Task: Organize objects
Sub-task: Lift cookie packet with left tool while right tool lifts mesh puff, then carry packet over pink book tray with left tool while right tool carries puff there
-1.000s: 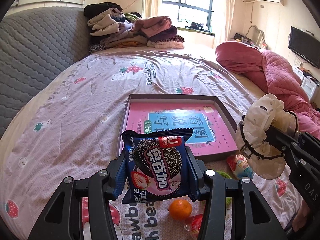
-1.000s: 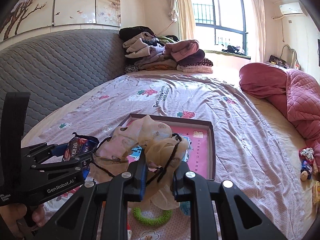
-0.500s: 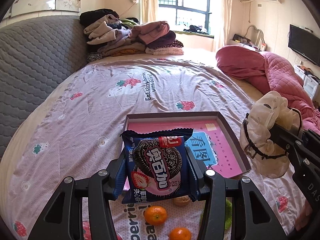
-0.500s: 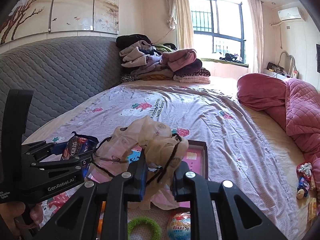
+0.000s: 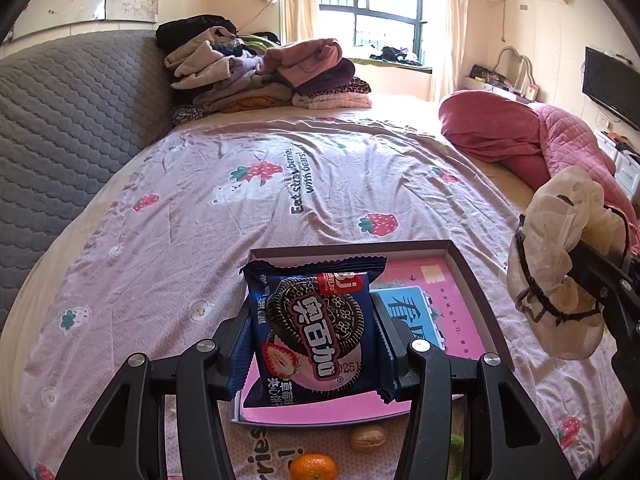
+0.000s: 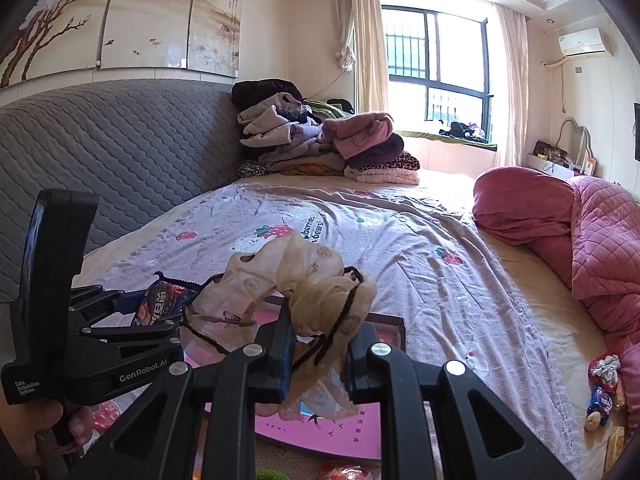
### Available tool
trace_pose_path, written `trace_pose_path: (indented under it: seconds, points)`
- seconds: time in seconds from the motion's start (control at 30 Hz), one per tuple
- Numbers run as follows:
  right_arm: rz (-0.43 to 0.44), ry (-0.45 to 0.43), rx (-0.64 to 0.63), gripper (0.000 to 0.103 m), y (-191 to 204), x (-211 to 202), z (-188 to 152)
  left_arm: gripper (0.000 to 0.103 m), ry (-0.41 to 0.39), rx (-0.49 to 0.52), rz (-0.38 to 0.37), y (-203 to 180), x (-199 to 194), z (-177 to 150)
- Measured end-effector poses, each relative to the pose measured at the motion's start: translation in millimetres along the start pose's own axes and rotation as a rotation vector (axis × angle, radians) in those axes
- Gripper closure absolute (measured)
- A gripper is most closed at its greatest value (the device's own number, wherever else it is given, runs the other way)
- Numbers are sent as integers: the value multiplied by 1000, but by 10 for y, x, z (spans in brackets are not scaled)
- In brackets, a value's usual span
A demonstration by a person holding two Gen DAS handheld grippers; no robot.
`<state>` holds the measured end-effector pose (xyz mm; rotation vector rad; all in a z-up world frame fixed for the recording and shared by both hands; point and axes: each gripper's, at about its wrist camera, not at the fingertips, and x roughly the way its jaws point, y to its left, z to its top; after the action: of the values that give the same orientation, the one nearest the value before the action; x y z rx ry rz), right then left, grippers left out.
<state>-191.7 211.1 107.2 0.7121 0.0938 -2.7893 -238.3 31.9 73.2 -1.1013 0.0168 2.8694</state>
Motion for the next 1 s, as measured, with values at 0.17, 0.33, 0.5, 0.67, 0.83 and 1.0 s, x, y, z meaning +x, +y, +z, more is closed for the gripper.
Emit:
trace_pose_path:
  seconds: [0.17, 0.33, 0.5, 0.67, 0.83, 1.0]
  points:
    - [-9, 19, -13, 83, -6, 162, -2, 50, -2, 6, 7, -13, 121, 92]
    - [-18, 57, -15, 83, -56, 361, -70, 50, 22, 0, 23, 7, 338, 98]
    - [-19, 111, -12, 83, -91, 571, -167, 50, 57, -3, 20, 35, 575, 27]
    - [-14, 189, -4, 83, -115, 796, -309, 50, 119, -1, 2, 59, 817, -88]
    - [-17, 252, 10, 83, -152, 962, -458, 50, 168, 8, -5, 48, 959, -222]
    - [-17, 294, 21, 83, -165, 1082, -568, 50, 203, 10, -14, 57, 1051, -278]
